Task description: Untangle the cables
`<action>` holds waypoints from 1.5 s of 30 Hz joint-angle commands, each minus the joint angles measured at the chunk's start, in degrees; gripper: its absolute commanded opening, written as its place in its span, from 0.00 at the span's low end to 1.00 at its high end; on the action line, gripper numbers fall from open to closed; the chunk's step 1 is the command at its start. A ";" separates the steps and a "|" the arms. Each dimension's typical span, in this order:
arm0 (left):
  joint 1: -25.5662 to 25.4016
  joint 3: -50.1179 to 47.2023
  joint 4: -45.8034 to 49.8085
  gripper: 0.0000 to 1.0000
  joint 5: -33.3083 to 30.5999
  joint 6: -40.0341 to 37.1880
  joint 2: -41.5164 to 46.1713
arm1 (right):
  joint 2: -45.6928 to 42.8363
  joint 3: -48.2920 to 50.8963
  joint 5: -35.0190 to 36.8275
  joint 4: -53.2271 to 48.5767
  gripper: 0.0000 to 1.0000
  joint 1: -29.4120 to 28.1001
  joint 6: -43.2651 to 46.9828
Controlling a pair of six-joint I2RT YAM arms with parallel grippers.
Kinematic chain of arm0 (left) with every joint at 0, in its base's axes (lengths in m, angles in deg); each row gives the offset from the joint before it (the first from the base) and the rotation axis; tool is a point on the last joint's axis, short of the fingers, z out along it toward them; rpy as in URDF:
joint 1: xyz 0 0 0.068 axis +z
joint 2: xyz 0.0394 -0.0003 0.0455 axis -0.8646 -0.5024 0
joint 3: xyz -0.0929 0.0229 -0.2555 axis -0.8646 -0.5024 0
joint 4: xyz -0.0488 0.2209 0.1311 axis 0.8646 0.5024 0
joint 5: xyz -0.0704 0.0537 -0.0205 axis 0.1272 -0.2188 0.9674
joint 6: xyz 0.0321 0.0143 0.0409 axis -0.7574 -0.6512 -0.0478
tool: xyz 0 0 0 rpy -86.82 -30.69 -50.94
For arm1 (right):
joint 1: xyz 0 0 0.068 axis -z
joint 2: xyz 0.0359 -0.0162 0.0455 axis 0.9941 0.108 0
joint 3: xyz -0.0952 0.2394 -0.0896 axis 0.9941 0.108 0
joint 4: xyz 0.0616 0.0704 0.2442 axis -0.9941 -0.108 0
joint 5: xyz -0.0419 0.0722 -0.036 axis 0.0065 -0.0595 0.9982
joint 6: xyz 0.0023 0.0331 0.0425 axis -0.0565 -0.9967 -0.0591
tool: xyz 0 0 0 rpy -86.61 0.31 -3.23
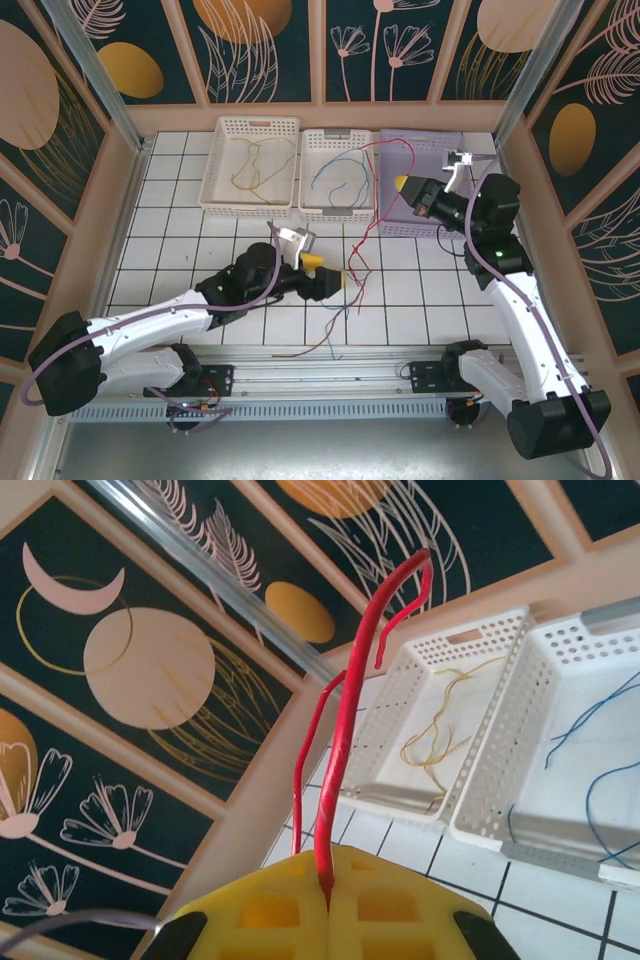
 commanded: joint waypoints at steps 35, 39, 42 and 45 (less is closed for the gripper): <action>7.63 22.09 2.01 0.91 -4.10 -7.55 -7.32 | 10.67 -7.37 -3.32 1.86 0.00 -12.99 9.84; 7.77 21.18 3.23 0.93 -5.73 -7.82 -6.00 | 10.22 -7.58 -2.79 1.52 0.00 -13.00 10.07; 7.87 20.88 2.97 0.83 -6.15 -7.33 -6.30 | 10.50 -7.41 -4.27 2.85 0.00 -13.36 9.17; 7.96 20.91 2.02 0.58 -5.33 -6.63 -7.06 | 10.41 -7.30 -4.53 3.74 0.00 -13.95 8.63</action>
